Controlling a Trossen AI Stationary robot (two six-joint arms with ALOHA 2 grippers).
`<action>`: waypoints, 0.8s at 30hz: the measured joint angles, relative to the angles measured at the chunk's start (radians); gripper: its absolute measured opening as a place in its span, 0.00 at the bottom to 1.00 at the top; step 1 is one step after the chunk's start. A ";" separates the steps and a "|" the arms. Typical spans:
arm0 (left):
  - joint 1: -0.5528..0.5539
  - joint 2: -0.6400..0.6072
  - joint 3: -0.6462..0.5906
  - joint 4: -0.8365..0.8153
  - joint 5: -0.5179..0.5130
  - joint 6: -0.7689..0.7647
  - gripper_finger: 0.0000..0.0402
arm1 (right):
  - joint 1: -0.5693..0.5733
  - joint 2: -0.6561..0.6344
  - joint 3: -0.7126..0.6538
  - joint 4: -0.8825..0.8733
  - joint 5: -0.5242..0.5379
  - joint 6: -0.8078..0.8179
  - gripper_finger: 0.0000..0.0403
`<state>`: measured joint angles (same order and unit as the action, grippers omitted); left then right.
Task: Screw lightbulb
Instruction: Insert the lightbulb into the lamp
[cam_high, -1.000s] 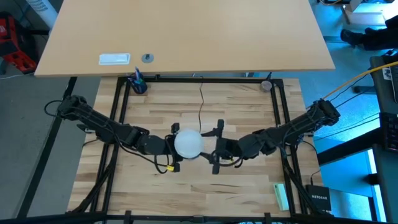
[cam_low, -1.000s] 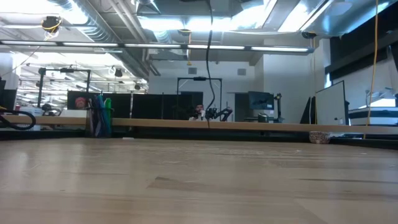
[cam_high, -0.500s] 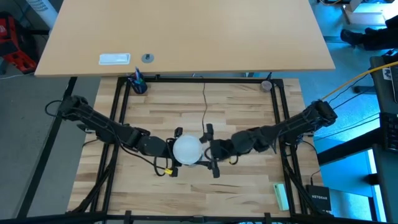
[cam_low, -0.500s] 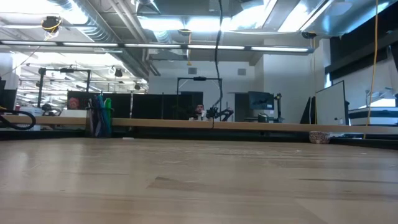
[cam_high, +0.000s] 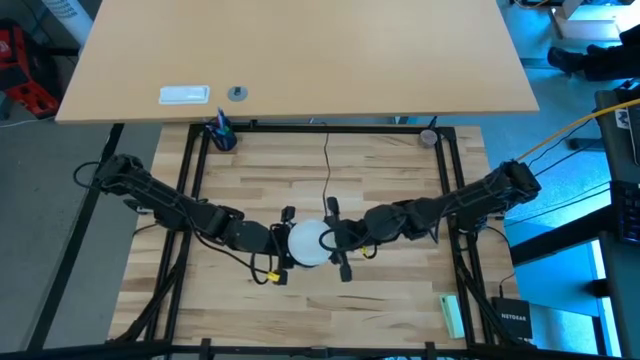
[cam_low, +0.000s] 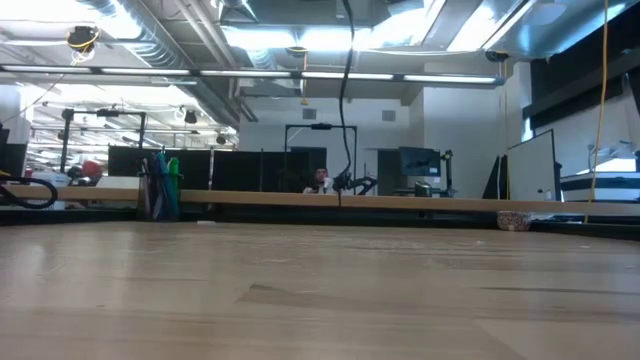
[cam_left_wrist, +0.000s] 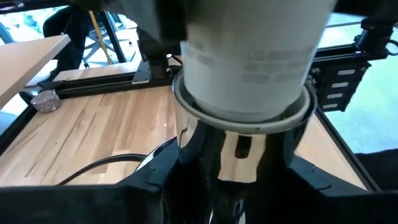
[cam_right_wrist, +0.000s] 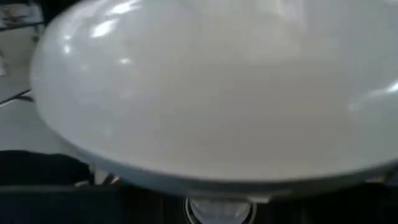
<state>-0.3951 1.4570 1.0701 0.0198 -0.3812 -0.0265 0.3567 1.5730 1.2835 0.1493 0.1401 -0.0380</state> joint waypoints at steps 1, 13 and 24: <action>0.002 0.000 0.000 0.005 -0.003 0.000 0.40 | 0.002 0.000 0.000 0.000 0.029 0.000 0.40; 0.025 0.057 0.002 0.065 -0.335 -0.049 0.40 | 0.026 0.009 -0.001 -0.001 0.654 0.018 0.40; 0.008 0.053 -0.001 0.044 -0.355 -0.065 0.40 | 0.044 -0.039 -0.001 -0.056 0.525 -0.011 0.64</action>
<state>-0.3870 1.5101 1.0695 0.0641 -0.7362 -0.0911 0.4006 1.5345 1.2823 0.0931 0.6649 -0.0492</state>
